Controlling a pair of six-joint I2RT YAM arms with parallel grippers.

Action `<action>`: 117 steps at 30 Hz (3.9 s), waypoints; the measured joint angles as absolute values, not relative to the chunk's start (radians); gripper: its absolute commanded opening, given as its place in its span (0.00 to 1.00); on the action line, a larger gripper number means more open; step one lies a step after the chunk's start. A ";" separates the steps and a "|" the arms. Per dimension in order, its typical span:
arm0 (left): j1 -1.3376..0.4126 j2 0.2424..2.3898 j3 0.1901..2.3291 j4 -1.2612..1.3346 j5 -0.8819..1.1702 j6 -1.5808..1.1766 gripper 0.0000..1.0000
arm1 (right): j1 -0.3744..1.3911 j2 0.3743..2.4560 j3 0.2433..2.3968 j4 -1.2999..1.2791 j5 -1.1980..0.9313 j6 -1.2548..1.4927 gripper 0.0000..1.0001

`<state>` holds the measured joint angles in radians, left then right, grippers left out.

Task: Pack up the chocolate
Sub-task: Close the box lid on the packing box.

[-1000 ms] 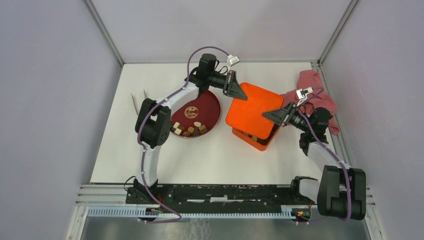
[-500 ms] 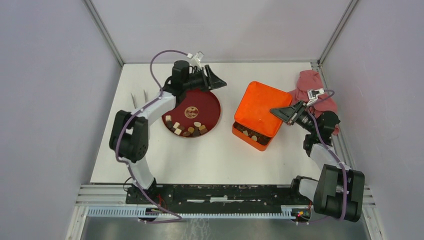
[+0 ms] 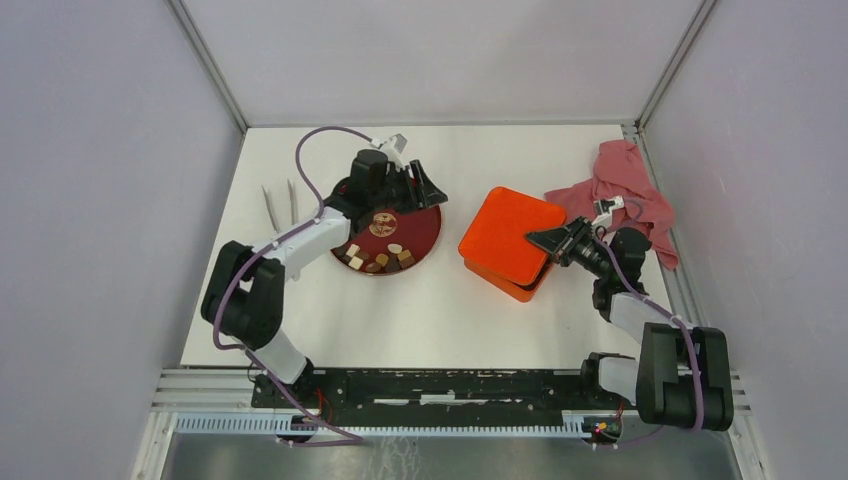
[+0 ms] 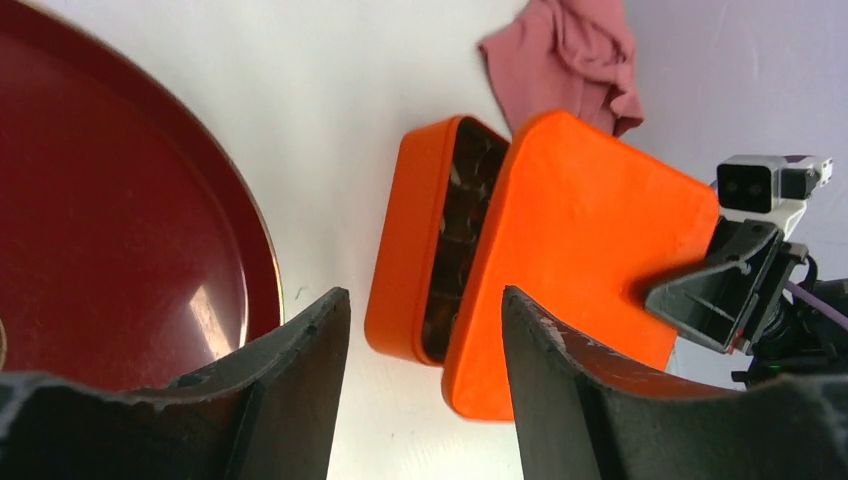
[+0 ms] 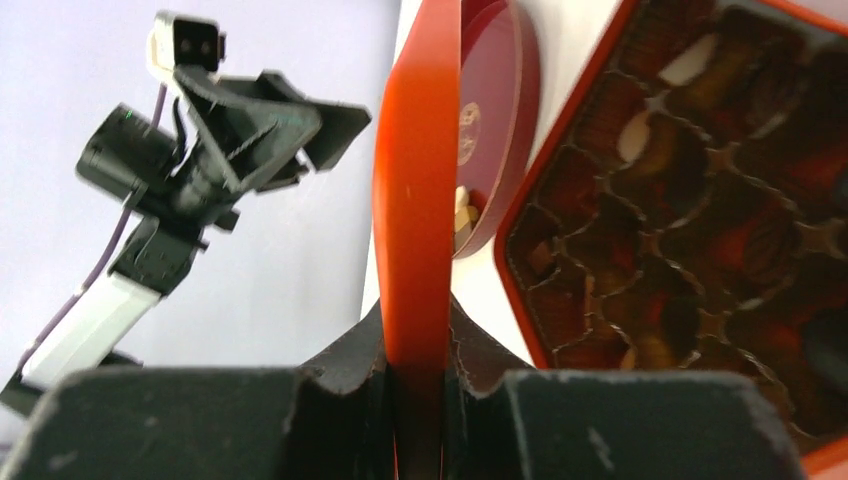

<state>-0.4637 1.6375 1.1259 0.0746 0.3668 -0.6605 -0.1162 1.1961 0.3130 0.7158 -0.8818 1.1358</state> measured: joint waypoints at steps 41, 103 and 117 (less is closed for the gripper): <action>-0.653 1.906 1.267 -0.039 0.370 -0.661 0.61 | -0.109 1.229 0.211 0.670 -0.609 1.101 0.25; -0.705 2.117 1.539 -0.219 0.430 -0.564 0.60 | -0.165 1.141 0.538 -0.165 -0.392 0.501 0.98; -0.729 2.135 1.546 -0.248 0.447 -0.550 0.61 | -0.163 1.369 0.583 -0.097 -0.529 0.442 0.91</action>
<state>-0.7288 2.1349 1.5455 -0.2478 0.4473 -0.5495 -0.1627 1.3685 0.5827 -0.0967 -0.5285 0.4416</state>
